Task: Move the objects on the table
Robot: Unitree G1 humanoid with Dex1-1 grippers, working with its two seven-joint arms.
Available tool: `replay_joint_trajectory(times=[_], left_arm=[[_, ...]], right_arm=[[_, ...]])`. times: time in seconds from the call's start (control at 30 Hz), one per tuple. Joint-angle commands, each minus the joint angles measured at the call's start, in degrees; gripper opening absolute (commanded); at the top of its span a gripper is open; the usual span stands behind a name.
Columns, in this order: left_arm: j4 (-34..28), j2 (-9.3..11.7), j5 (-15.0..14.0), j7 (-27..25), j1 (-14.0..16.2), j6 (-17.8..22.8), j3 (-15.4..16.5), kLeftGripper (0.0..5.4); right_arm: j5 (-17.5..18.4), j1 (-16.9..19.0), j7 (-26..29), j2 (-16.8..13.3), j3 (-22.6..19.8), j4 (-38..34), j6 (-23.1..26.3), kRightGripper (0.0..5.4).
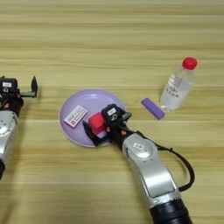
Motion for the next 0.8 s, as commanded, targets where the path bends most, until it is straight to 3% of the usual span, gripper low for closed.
replay_joint_trajectory(times=[0.03, 0.23, 0.8], left_arm=[[-0.02, -0.19, 0.32, 0.35, -0.53, -0.07, -0.11, 5.38], [0.00, -0.21, 0.30, 0.42, -0.55, -0.10, -0.10, 5.38], [-0.13, -0.20, 0.25, 0.57, -0.54, -0.02, -0.15, 5.40]], right_arm=[[-0.37, -0.53, 0.38, -0.47, 0.25, 0.90, 0.64, 5.40], [-0.45, -0.79, 0.60, -0.45, 0.29, 1.83, 0.54, 5.40], [-0.61, -0.95, 1.59, -0.63, 0.49, 2.57, 0.27, 3.35]])
